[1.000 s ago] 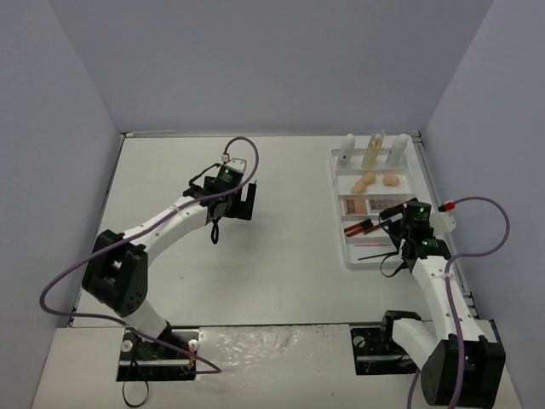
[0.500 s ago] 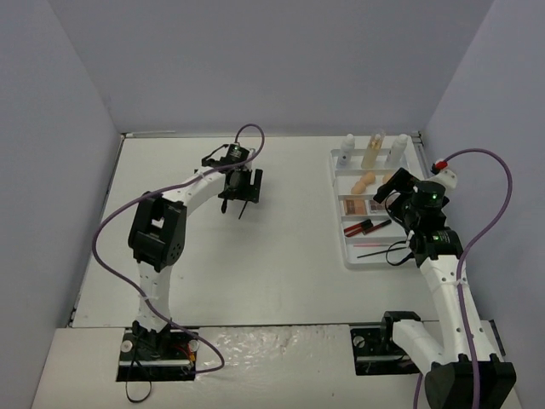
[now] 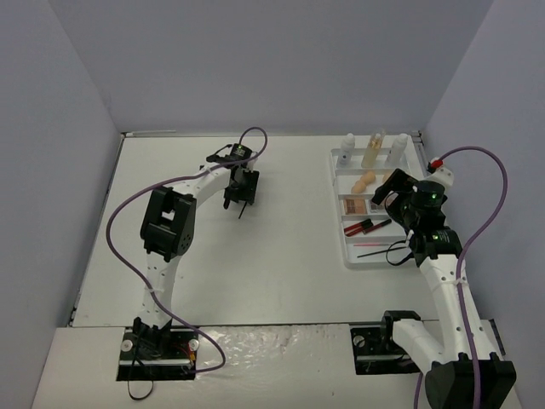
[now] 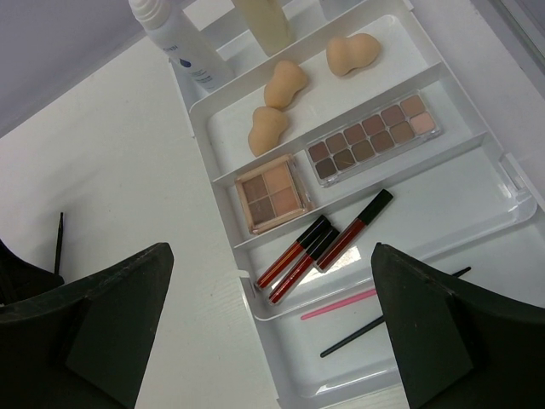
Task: Organize the makeup
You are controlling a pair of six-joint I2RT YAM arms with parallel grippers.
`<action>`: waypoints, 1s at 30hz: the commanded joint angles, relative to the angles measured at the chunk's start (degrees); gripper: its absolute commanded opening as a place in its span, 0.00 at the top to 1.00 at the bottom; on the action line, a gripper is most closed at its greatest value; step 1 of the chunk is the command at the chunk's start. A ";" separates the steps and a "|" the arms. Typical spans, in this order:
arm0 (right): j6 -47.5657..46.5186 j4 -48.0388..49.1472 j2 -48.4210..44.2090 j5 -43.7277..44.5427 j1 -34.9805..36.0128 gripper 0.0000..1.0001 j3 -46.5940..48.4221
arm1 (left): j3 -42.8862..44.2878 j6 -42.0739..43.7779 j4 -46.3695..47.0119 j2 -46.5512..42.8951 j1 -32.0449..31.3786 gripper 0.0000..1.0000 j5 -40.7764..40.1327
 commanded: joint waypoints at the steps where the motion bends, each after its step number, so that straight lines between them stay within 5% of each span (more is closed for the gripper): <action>1: -0.71 4.10 0.90 -1.03 0.34 0.00 -0.09 | 2.36 0.44 -2.25 -0.06 -1.15 0.62 -2.19; 7: -0.45 4.62 1.08 -2.84 0.34 0.00 -0.17 | 0.03 -0.62 -2.29 1.59 -2.85 0.67 -3.27; 15: 0.08 5.24 1.51 -4.53 0.34 0.00 -0.26 | -3.58 -1.75 -1.40 1.37 -3.03 1.00 -3.89; 22: 0.75 10.92 3.13 -15.63 0.34 0.00 -0.84 | -9.04 -1.79 2.21 -2.96 -3.06 1.00 -4.13; 30: 4.84 21.69 9.39 -26.56 8.79 0.00 0.40 | -18.60 -2.19 12.43 -17.78 -3.95 1.00 3.41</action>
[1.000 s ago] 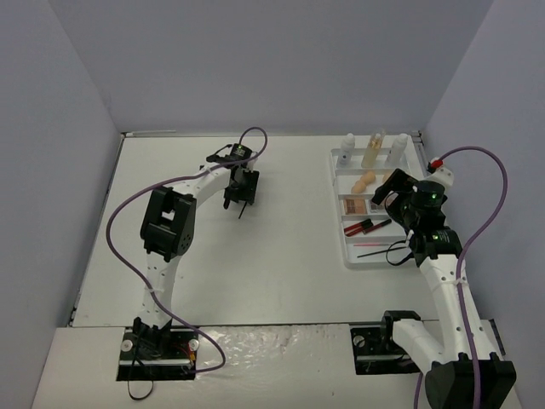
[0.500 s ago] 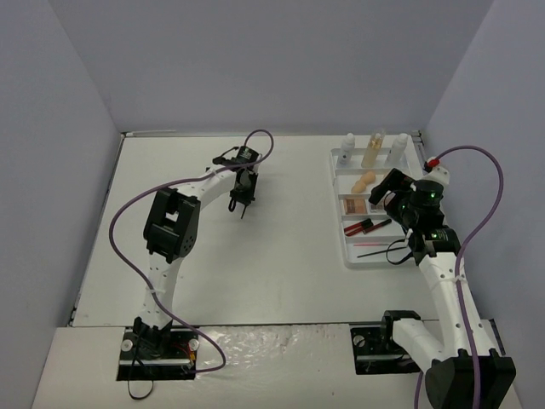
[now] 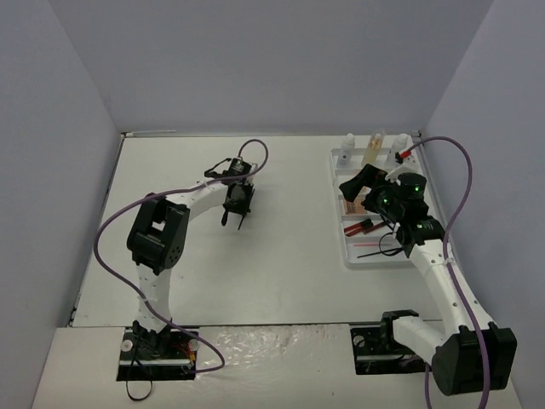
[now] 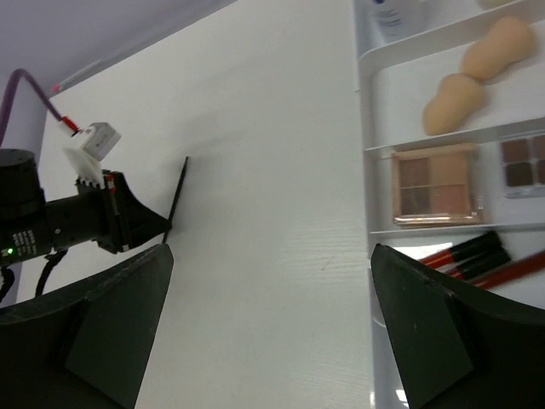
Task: Organize the makeup
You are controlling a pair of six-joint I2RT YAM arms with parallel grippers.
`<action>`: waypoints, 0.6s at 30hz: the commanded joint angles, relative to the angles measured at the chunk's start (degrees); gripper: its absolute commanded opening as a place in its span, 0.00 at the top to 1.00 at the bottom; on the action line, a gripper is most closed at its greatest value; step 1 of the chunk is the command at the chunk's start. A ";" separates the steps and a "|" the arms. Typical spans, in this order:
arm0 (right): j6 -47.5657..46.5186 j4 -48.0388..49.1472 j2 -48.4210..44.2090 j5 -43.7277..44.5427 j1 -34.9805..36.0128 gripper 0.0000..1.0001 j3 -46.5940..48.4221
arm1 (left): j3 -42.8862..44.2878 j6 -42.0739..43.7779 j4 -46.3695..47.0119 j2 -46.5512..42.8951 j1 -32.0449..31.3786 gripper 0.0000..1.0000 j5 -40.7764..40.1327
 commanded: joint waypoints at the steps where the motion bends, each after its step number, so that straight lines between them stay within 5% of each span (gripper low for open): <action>1: 3.25 11.62 3.90 -8.48 5.17 0.00 2.09 | -3.36 -0.87 4.72 -10.25 -1.55 1.00 6.11; 9: 8.57 21.16 12.01 -10.65 13.02 0.03 5.16 | -12.37 -6.73 17.83 -26.37 -4.82 1.00 14.93; 18: 10.67 26.76 18.03 -10.32 18.44 0.19 8.70 | -14.03 -11.13 25.27 -32.02 -10.44 1.00 17.70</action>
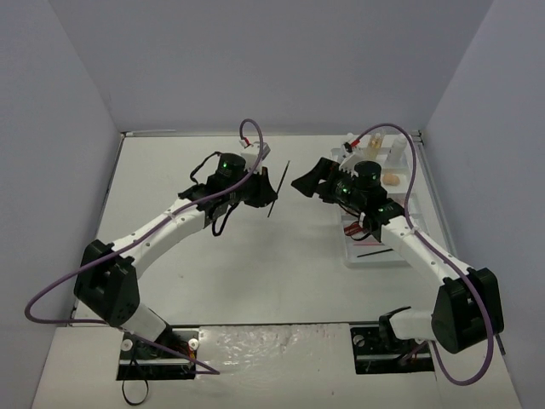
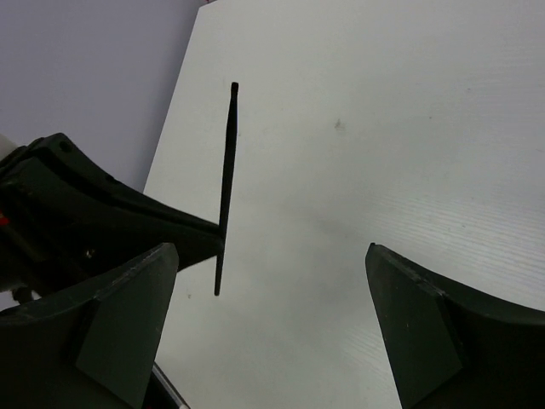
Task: Organize the makeup
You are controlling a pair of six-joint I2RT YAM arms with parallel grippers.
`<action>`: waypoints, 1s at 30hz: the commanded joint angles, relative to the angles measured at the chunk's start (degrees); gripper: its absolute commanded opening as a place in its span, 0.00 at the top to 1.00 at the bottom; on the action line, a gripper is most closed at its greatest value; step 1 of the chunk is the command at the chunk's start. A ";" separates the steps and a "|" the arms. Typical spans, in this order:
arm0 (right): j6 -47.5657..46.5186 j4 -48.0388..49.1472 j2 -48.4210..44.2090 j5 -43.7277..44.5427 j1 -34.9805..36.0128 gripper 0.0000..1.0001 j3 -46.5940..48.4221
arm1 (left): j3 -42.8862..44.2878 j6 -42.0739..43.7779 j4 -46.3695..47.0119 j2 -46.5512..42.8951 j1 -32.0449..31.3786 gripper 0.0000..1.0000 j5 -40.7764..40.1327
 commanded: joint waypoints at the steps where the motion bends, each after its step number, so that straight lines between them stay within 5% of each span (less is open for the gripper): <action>1: 1.26 8.25 1.36 -0.60 1.68 0.20 4.25 | 0.26 -3.23 7.39 -2.48 -1.91 1.00 2.64; 16: 1.57 8.24 3.12 0.05 3.29 0.56 3.69 | 1.44 -4.94 10.17 -1.96 -3.45 1.00 4.37; 22: 0.70 5.69 1.58 2.24 3.40 0.91 2.84 | 1.73 -5.08 9.65 -1.00 -3.53 1.00 4.82; 25: -0.29 3.58 0.52 4.35 3.32 1.00 2.71 | 1.89 -4.70 8.88 -0.70 -3.45 0.99 4.63; 27: -0.45 2.87 -0.63 5.59 3.32 1.00 2.32 | 1.97 -4.16 8.18 -0.70 -3.45 0.96 4.32; 30: 0.22 1.77 -2.32 8.54 3.07 1.00 0.98 | 2.22 -1.97 6.08 -0.87 -3.45 0.78 3.22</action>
